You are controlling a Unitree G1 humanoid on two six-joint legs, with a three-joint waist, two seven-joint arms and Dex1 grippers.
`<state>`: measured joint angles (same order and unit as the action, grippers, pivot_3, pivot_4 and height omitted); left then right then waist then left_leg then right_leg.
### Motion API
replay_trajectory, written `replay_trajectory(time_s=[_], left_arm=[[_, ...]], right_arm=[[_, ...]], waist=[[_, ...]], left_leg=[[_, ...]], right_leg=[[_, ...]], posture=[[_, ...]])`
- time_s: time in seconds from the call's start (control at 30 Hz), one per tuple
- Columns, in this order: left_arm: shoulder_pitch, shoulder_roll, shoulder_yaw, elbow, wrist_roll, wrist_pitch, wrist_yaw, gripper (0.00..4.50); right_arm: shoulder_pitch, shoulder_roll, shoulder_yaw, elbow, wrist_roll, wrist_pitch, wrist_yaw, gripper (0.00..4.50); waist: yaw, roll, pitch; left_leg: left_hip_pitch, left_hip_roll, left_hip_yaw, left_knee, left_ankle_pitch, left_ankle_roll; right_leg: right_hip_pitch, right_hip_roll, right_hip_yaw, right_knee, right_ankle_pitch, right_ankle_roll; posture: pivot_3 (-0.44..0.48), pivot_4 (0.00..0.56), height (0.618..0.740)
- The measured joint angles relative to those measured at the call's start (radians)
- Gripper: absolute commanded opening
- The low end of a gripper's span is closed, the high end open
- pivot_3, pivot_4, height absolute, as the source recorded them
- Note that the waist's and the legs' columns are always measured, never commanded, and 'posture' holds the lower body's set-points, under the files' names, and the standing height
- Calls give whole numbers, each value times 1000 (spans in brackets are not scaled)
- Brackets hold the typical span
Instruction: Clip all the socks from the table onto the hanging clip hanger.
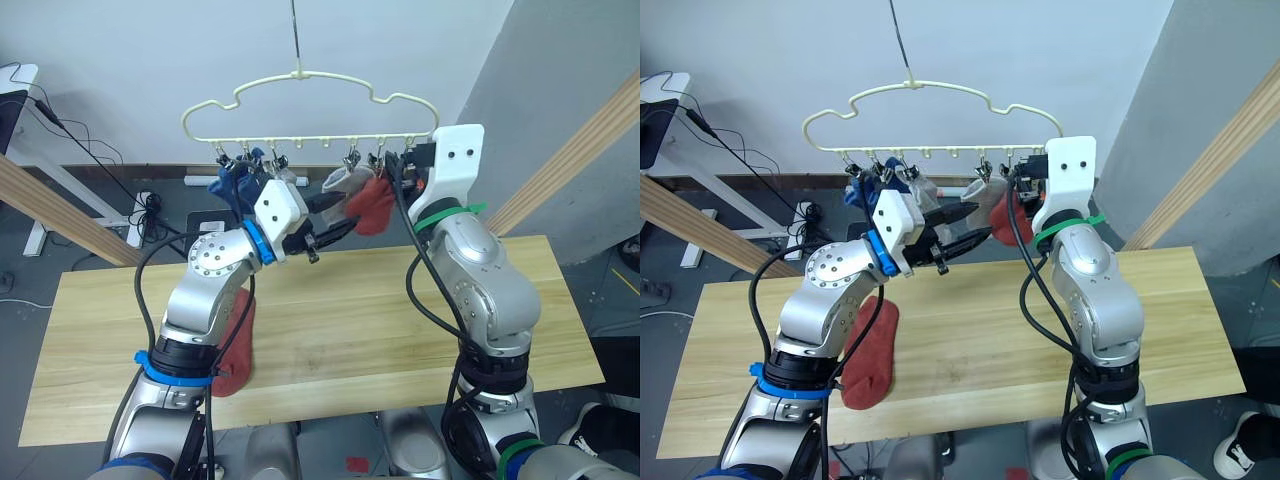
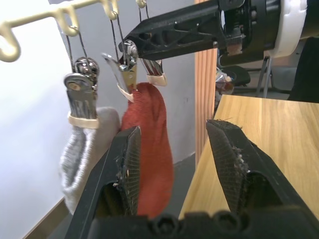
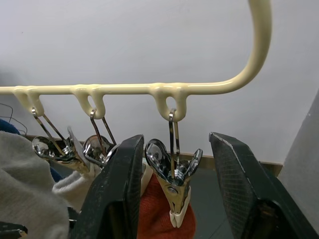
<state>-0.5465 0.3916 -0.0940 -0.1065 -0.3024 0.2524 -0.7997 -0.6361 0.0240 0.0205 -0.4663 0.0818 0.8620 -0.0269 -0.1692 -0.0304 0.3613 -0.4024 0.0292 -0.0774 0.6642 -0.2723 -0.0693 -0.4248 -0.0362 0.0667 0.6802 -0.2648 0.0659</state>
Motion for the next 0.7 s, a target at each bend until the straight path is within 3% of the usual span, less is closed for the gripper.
replay_trajectory(time_s=[0.23, 0.53, 0.7], left_arm=[[0, 0, -4, 1, 4, -3, 0, 2308], [9, 0, -4, 1, 11, -4, -2, 2308], [20, 3, -4, -1, 13, -4, -1, 2308]], right_arm=[[0, 6, -1, -1, 13, 14, 0, 2168], [0, -7, 0, -1, 19, 15, 6, 15], [0, -23, 0, -1, 19, 4, 10, 15]], waist=[[0, 0, 0], [0, 0, 0], [0, 0, 0]], left_leg=[[0, 0, 0, 0, 0, 0], [0, 0, 0, 0, 0, 0], [0, 0, 0, 0, 0, 0]], right_leg=[[0, 0, 0, 0, 0, 0], [0, 0, 0, 0, 0, 0], [0, 0, 0, 0, 0, 0]], posture=[[-252, 318, 733], [-252, 317, 733], [-251, 321, 733]])
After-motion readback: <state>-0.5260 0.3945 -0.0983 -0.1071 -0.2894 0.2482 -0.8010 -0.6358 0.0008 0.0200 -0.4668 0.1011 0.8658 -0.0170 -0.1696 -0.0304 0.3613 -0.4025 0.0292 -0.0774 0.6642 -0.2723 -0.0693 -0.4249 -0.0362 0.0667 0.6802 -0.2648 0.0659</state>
